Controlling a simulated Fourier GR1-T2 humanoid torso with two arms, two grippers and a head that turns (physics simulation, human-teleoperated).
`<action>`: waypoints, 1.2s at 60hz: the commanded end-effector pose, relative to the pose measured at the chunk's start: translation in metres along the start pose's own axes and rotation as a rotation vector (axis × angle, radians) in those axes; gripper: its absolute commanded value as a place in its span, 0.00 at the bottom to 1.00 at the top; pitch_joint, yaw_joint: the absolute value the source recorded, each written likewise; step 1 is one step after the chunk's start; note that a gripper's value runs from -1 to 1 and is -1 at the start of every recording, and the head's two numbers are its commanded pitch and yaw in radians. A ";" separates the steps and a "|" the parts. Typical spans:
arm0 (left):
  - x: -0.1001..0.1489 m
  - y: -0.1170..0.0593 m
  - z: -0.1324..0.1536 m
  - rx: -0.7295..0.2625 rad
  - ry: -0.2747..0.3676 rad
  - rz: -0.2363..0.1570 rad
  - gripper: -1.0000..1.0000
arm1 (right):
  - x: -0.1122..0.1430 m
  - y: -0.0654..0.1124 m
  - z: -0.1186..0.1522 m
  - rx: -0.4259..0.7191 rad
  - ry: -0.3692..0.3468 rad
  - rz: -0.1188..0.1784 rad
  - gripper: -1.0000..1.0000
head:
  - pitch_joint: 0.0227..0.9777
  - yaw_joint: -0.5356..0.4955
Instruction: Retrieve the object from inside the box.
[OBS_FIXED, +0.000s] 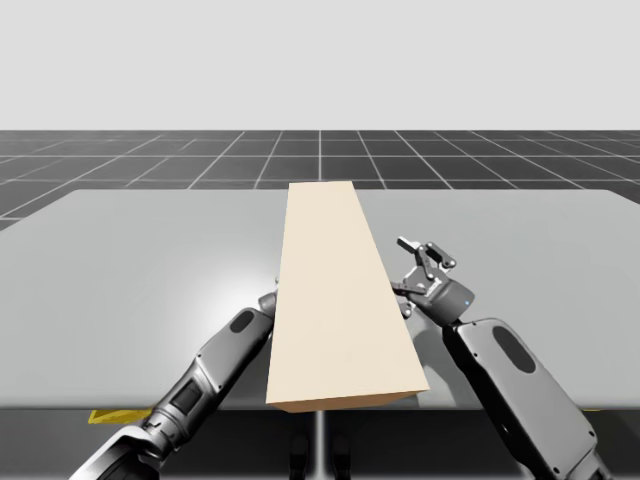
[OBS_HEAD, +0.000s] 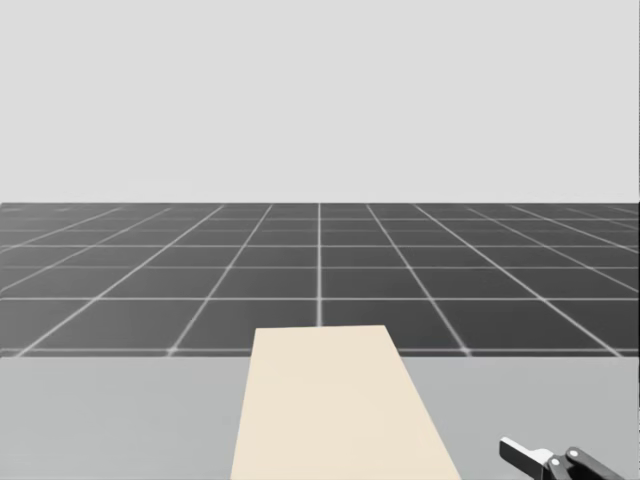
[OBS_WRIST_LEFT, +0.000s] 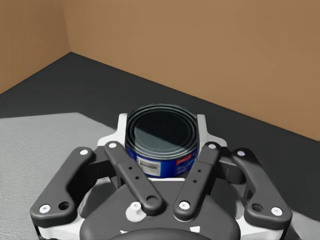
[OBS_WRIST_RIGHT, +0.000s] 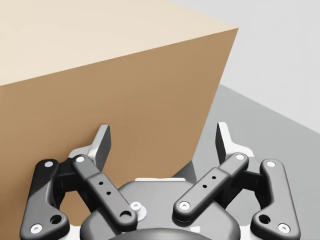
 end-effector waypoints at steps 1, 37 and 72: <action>-0.016 -0.006 -0.002 -0.020 0.030 -0.005 1.00 | 0.003 0.025 -0.008 0.129 -0.028 -0.017 0.00 | 0.22 0.52; 0.028 -0.008 0.104 0.168 0.048 -0.125 1.00 | 0.006 0.022 -0.008 0.105 -0.041 -0.024 0.00 | 0.19 0.52; 0.171 0.031 0.156 0.318 -0.026 -0.222 1.00 | 0.006 0.016 -0.008 0.086 -0.049 -0.033 0.00 | 0.16 0.51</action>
